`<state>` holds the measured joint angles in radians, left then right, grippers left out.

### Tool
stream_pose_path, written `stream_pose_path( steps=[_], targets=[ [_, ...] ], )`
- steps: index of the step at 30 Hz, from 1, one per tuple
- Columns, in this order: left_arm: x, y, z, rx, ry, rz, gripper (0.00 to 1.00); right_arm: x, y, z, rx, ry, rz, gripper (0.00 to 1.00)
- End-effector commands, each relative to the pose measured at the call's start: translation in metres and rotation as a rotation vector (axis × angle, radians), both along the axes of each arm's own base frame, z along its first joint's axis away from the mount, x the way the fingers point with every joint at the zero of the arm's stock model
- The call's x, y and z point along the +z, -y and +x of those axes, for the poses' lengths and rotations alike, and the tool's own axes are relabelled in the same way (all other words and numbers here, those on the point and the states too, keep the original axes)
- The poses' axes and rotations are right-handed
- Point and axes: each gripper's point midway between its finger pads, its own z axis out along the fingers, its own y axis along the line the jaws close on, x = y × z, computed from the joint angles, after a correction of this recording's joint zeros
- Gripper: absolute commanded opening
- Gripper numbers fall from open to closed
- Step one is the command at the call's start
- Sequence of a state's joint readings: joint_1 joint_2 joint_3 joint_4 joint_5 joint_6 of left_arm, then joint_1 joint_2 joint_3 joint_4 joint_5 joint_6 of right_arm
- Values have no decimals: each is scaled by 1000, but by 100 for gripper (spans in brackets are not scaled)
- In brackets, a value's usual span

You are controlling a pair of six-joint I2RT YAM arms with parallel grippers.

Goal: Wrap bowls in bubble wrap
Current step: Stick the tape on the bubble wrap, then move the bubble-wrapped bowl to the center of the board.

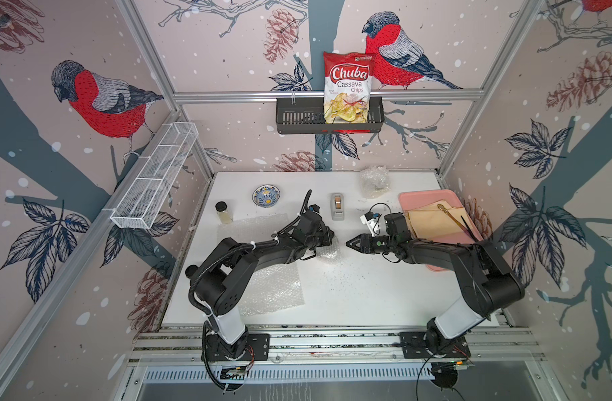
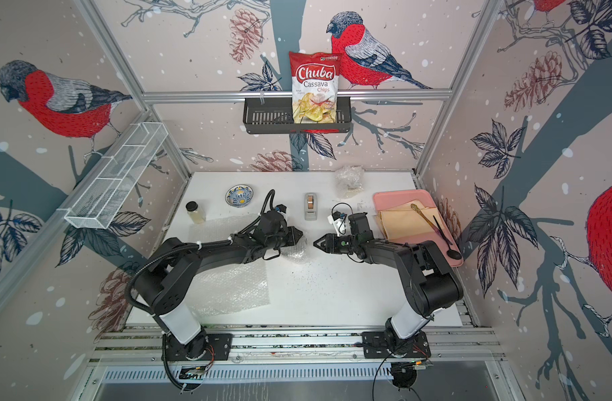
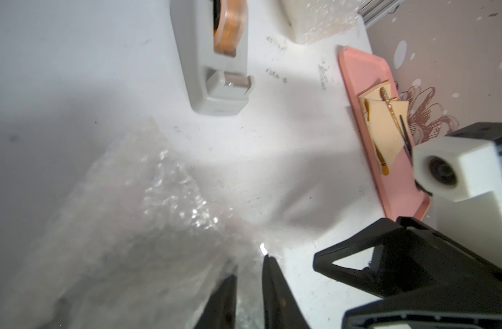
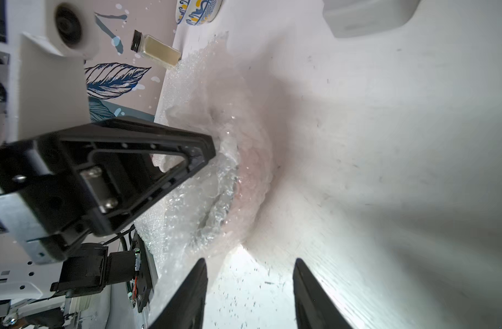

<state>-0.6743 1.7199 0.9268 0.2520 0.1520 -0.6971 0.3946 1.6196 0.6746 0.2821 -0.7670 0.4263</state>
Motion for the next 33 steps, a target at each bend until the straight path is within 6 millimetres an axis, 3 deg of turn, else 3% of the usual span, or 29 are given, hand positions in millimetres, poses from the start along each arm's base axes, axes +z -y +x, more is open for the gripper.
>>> stream_pose_path(
  steps=[1, 5, 8, 14, 17, 26, 29, 33],
  targets=[
    [25, -3, 4, 9, 57, 9, 32, 4, 2, -1, -22, 8, -29, 54],
    [49, -12, 5, 30, 97, 39, 46, 4, -2, -3, -24, 12, -46, 56],
    [52, -28, 2, 71, 103, 91, 50, 2, -10, -3, -32, 13, -67, 58],
    [30, -73, -10, 162, 51, 148, 52, 11, -45, 7, -3, 52, -72, 64],
    [15, -89, -15, 193, 14, 139, 52, 7, -51, 22, -42, 67, -128, 64],
    [-13, -98, -25, 196, -47, 128, 51, -34, -62, 34, -43, 13, -293, 63],
    [-13, -102, -25, 211, -41, 135, 51, -38, -67, 31, -33, 9, -298, 57],
    [-7, -111, -23, 246, -24, 147, 51, -35, -76, 34, -28, 0, -252, 38]
  ],
)
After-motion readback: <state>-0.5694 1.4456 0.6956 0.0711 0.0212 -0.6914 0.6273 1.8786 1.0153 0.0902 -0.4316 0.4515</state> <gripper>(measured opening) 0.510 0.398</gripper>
